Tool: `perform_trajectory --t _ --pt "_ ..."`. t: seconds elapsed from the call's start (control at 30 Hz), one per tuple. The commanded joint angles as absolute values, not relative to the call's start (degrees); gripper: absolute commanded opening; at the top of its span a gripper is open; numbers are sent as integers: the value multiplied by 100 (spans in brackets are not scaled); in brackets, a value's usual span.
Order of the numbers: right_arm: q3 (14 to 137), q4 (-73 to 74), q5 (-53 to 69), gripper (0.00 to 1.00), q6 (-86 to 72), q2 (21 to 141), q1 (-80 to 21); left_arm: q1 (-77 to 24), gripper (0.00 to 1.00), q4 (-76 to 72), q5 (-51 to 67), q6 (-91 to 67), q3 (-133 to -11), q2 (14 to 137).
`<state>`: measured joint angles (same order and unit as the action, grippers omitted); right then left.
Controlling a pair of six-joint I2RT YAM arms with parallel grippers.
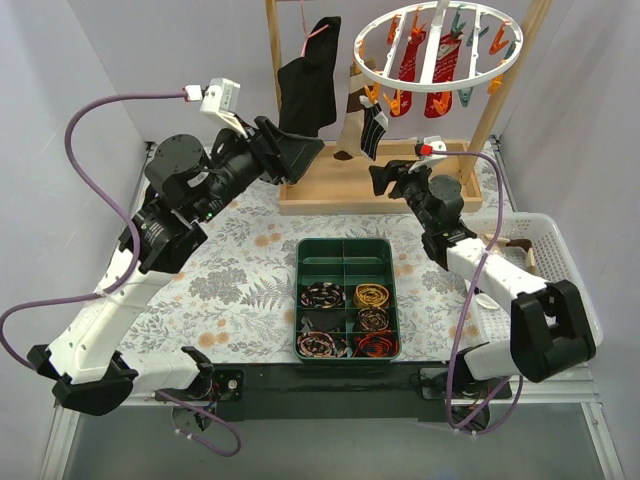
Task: Remove the socks clipped to the hanger
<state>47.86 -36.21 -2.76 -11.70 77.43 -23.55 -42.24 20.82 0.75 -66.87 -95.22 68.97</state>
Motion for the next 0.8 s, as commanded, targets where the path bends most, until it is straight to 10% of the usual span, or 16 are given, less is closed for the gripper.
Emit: perform_trajectory --t 0.0,0.47,0.57,0.7,0.77 --pt "5114 -4983 -211 77 -1046 8269 -2382 -4254 58 2259 -9 -6346 -9378 6645" --pt "5949 -5353 -149 64 -1116 9342 -2478 -4254 61 2355 -387 -5880 -8983 6346" --pt "6064 -5361 -123 52 -1230 9483 -2505 -4254 61 2373 -369 -5924 -8965 6319" --pt "6161 -5335 -53 3 -1467 9545 -2540 -4254 61 2399 -343 -6012 -8956 6302" --pt "6144 -5300 -88 1 -1617 9510 -2575 -4254 61 2399 -273 -6091 -8982 6319"
